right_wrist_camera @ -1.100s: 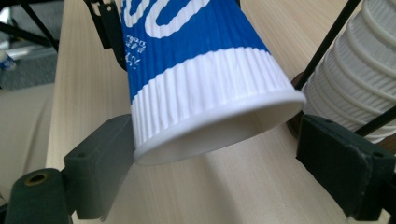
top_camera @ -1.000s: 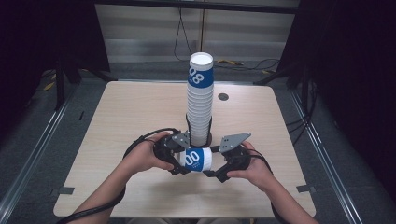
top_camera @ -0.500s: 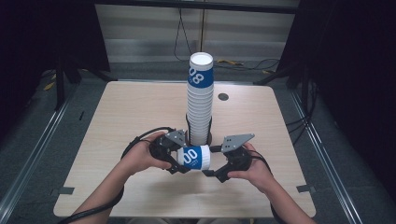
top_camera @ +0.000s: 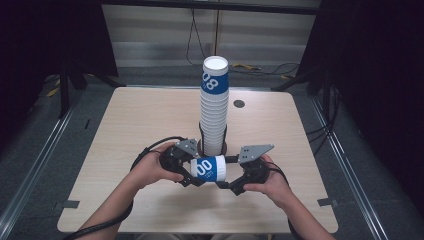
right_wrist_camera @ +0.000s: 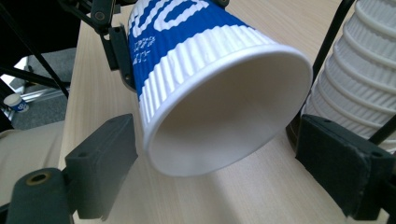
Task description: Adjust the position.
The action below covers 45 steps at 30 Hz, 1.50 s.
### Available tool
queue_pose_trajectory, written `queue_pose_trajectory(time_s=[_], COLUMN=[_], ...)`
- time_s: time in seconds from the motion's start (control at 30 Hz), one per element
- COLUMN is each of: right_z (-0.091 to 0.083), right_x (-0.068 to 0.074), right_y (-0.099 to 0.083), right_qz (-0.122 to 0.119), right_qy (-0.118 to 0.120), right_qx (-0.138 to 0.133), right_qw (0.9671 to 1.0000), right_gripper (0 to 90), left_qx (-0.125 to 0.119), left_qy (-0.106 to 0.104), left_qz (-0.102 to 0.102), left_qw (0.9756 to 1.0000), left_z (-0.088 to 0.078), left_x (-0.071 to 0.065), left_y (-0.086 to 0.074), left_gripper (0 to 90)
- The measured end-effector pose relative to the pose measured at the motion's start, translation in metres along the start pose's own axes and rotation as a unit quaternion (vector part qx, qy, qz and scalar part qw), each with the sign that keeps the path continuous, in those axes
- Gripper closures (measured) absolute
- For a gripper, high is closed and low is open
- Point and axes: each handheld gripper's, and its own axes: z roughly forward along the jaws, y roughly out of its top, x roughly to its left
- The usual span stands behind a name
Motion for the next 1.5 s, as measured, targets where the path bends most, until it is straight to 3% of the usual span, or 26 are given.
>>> queue_pose_trajectory(time_s=[0.57, 0.6, 0.9, 1.5], right_z=[0.001, 0.001, -0.001, -0.004], right_x=[-0.003, -0.003, -0.004, -0.001], right_y=[0.004, 0.004, 0.006, 0.010], right_qz=[0.002, 0.000, 0.000, -0.018], right_qy=[0.013, 0.015, 0.022, 0.016], right_qx=[-0.016, -0.016, -0.024, -0.006], right_qw=[0.9998, 0.9998, 0.9995, 0.9997], right_gripper=[10.8, 10.8, 12.9, 17.3], left_qx=[-0.021, -0.030, -0.040, -0.038], left_qy=[-0.022, -0.024, -0.035, -0.035], left_qz=[0.004, -0.002, -0.005, -0.006], left_qw=[0.9995, 0.9993, 0.9986, 0.9987], left_z=[0.000, 0.001, 0.000, 0.005], left_x=[0.002, 0.001, 0.004, 0.004], left_y=[0.001, 0.001, -0.001, -0.004], left_gripper=[29.5, 29.5, 29.7, 29.9])
